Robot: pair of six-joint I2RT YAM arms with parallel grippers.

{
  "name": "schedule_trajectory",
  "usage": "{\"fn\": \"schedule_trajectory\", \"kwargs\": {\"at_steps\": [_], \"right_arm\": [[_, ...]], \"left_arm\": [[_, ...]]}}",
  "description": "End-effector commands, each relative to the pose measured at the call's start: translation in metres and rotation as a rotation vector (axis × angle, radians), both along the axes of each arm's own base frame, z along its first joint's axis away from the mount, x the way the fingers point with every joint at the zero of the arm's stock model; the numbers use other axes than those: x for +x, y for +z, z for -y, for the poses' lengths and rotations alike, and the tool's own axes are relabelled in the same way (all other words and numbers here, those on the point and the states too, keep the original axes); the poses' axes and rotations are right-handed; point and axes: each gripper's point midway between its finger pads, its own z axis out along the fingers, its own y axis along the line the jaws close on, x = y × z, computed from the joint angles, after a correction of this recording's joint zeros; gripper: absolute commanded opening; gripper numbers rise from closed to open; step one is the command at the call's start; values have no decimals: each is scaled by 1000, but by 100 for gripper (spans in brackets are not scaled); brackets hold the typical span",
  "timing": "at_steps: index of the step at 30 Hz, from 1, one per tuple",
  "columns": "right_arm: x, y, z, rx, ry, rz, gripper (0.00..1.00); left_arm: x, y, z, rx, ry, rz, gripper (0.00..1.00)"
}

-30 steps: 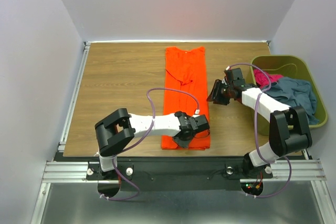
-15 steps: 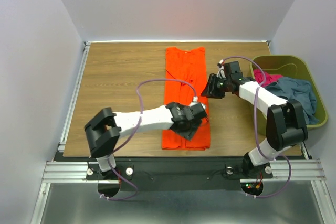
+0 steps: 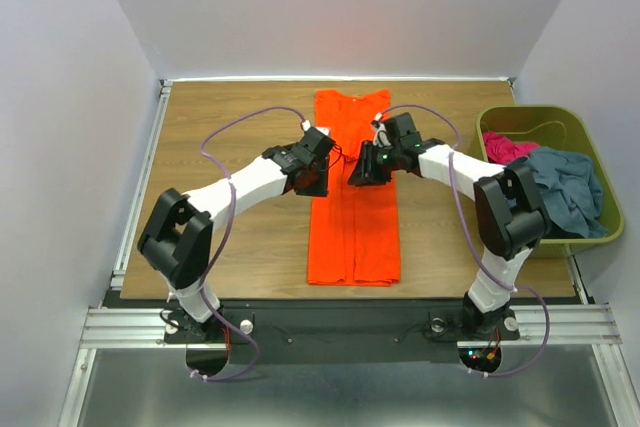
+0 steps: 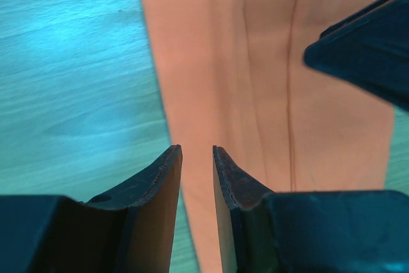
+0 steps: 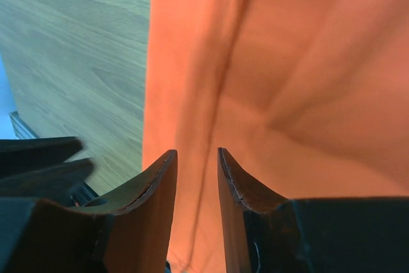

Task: Fold and stack the t-shirts
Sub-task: Fold the tshirt

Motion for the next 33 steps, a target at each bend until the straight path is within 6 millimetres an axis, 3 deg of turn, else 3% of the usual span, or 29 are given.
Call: {"fn": "schedule_trajectory", "kwargs": {"at_steps": [1, 6, 14, 33], "right_arm": [[17, 10, -26, 42, 0, 52, 37], [27, -1, -33, 39, -35, 41, 36], [29, -22, -35, 21, -49, 6, 32], [27, -38, -50, 48, -18, -23, 31]], "left_arm": [[14, -11, 10, -20, -25, -3, 37], [24, -32, 15, -4, -24, -32, 35], [17, -56, 10, 15, -17, -75, 34], [9, -74, 8, 22, -18, -116, 33]]}}
